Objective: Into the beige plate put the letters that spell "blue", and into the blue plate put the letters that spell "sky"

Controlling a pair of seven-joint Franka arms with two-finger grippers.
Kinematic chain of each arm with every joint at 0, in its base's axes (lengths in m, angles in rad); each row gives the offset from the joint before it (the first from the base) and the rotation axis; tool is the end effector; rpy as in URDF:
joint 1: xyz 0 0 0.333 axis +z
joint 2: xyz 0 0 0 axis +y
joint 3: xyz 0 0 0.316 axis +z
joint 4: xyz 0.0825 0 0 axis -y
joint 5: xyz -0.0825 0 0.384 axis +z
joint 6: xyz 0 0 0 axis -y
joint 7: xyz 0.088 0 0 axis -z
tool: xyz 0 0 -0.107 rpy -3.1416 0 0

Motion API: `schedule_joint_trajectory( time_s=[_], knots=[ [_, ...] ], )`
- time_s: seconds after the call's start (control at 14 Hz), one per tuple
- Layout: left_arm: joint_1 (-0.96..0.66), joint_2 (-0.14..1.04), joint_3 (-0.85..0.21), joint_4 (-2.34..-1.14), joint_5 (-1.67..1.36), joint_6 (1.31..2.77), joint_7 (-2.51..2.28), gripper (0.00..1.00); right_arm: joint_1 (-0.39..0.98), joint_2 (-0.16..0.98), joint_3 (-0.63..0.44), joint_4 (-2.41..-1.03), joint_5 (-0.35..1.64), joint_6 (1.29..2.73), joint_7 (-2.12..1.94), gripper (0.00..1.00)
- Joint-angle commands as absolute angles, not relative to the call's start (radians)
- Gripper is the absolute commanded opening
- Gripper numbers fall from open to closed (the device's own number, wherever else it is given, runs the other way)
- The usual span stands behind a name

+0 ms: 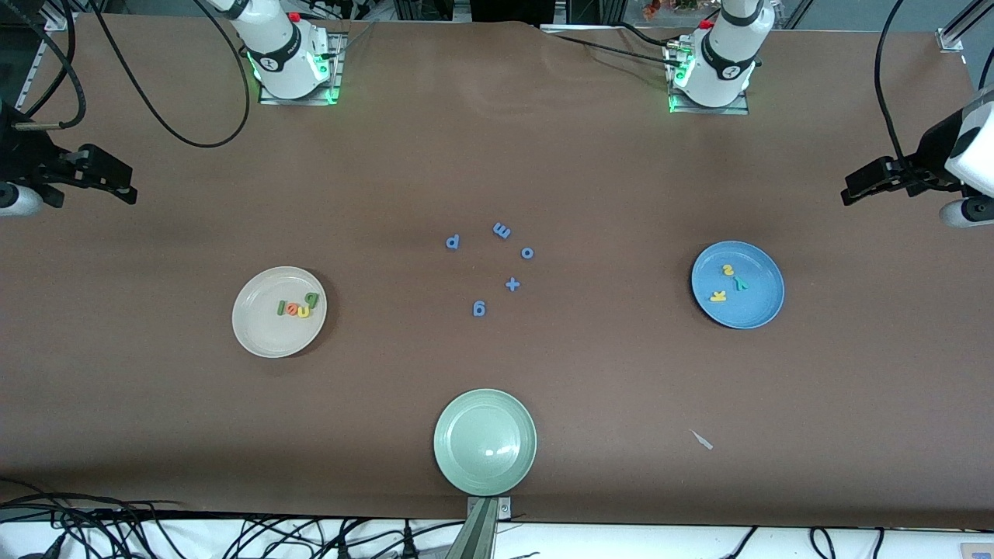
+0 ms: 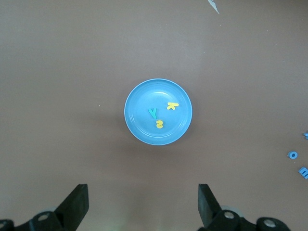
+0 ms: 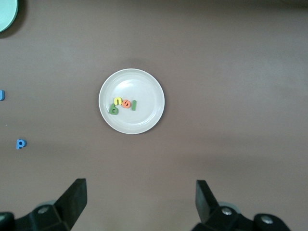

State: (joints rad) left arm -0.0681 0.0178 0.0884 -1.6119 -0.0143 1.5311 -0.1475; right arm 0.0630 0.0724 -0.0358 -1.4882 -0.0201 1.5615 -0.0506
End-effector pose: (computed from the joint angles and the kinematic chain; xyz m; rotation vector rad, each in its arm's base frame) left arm 0.5533 0.0092 0.5921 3.1202 0.2627 -0.1553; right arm 0.5762 0.0143 0.6217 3.1165 0.1211 0.0011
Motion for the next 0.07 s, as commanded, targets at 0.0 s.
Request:
schedule_joint_trajectory(
  time_s=[0.0],
  knots=[
    [-0.074,0.031,0.094,-1.582,-0.025,1.523,-0.124,1.0,0.058,0.071,-0.029,-1.482,-0.038,1.565,-0.043,1.0]
  ],
)
